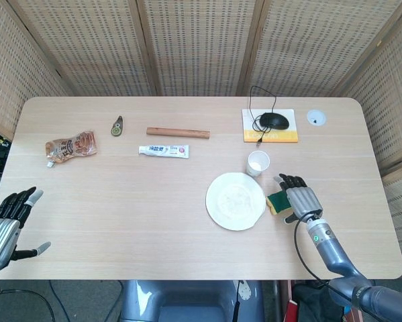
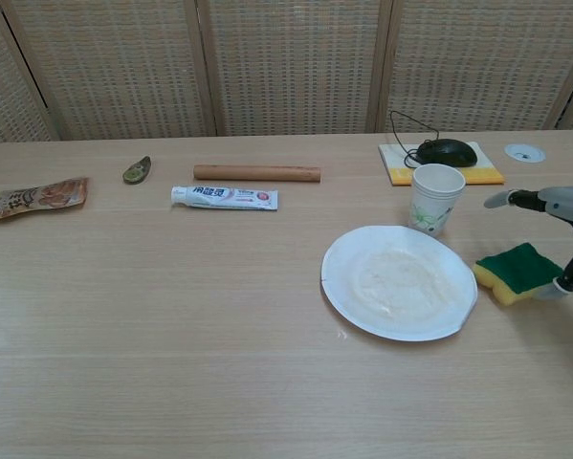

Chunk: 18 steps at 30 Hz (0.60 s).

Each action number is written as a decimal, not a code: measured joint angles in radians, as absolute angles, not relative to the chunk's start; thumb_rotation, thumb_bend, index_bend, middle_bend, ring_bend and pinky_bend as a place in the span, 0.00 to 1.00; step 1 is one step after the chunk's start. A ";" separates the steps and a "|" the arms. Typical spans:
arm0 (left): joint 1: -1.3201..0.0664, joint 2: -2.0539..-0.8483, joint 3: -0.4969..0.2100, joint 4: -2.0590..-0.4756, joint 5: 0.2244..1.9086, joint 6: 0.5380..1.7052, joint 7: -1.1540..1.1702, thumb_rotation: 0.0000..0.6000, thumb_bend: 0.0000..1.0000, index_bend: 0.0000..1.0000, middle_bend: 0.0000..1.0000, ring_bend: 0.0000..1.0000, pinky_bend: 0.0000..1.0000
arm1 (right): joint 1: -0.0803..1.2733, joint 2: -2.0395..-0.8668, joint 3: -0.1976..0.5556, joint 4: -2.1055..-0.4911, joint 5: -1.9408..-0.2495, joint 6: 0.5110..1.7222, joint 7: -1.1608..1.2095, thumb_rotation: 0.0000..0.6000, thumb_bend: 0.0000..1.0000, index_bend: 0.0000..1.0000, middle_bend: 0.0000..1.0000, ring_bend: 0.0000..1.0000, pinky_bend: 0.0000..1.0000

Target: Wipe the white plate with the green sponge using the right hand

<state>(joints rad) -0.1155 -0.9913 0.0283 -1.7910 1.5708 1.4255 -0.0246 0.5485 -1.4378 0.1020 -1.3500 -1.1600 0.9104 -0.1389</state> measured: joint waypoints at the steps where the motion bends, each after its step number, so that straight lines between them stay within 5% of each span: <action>1: -0.115 -0.993 0.028 -1.789 1.571 1.428 -0.024 1.00 0.00 0.00 0.00 0.00 0.00 | 0.543 -1.426 0.104 -1.375 -1.159 0.919 -0.141 1.00 0.00 0.01 0.00 0.00 0.00; 10: -0.095 -1.039 0.010 -1.750 1.558 1.475 0.034 1.00 0.00 0.00 0.00 0.00 0.00 | 0.421 -1.309 0.065 -1.562 -1.321 1.197 -0.144 1.00 0.00 0.00 0.00 0.00 0.00; 18: -0.054 -1.061 0.018 -1.723 1.548 1.522 0.061 1.00 0.00 0.00 0.00 0.00 0.00 | 0.227 -1.254 -0.003 -1.573 -1.485 1.528 -0.134 1.00 0.00 0.00 0.00 0.00 0.00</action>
